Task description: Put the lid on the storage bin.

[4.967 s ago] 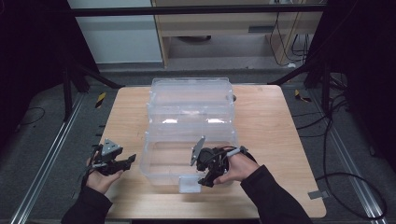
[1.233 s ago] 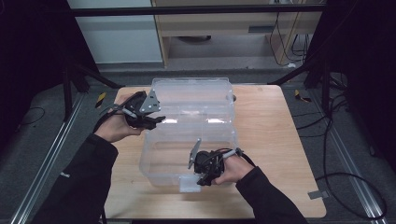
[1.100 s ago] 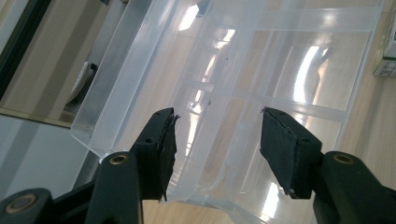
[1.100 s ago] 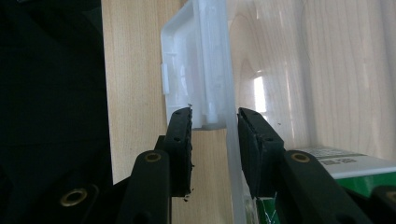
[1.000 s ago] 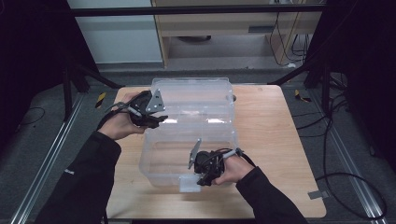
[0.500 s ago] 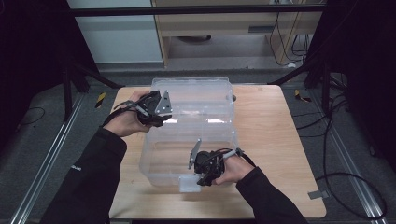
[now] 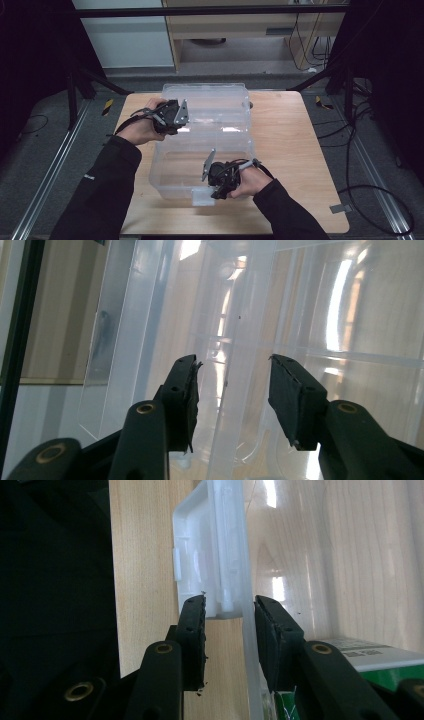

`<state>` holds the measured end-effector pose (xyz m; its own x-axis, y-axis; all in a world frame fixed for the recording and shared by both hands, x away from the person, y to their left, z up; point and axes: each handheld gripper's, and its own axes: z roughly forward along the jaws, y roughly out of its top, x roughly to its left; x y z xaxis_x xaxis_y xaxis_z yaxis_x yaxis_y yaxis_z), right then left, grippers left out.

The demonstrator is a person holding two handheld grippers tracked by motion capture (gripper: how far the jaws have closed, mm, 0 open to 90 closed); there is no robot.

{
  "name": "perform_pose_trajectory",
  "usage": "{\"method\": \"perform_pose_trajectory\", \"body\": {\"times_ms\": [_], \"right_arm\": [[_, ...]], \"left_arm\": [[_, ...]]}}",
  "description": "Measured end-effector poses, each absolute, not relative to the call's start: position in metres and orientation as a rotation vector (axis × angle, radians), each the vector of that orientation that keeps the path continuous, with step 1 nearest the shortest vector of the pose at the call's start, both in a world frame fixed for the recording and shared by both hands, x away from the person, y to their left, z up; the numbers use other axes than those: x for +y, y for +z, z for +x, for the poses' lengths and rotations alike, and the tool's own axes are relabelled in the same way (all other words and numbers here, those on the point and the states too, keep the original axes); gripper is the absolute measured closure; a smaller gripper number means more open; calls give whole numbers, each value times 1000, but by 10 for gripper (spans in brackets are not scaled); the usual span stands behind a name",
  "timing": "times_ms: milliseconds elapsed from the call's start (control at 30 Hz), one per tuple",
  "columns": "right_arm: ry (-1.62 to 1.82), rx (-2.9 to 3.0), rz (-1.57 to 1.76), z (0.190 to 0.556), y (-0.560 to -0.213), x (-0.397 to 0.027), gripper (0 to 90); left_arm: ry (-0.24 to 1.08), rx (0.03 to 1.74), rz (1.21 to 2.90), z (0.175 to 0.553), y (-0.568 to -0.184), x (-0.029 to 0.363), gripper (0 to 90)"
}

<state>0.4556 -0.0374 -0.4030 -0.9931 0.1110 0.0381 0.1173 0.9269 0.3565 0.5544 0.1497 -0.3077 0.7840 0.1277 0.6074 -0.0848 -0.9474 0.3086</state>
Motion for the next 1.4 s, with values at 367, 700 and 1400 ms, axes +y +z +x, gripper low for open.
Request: {"method": "perform_pose_trajectory", "body": {"times_ms": [367, 700, 1400], "right_arm": [[-573, -3069, -179, 455, -403, -37, 666], [-578, -3069, -180, 455, -403, -38, 666], [-574, -3083, -187, 454, -403, -37, 671]], "left_arm": [[937, -8, 2706, 559, -312, 142, 653], [943, -45, 2734, 562, -314, 138, 733], [863, -101, 2787, 561, -306, 133, 820]]}}
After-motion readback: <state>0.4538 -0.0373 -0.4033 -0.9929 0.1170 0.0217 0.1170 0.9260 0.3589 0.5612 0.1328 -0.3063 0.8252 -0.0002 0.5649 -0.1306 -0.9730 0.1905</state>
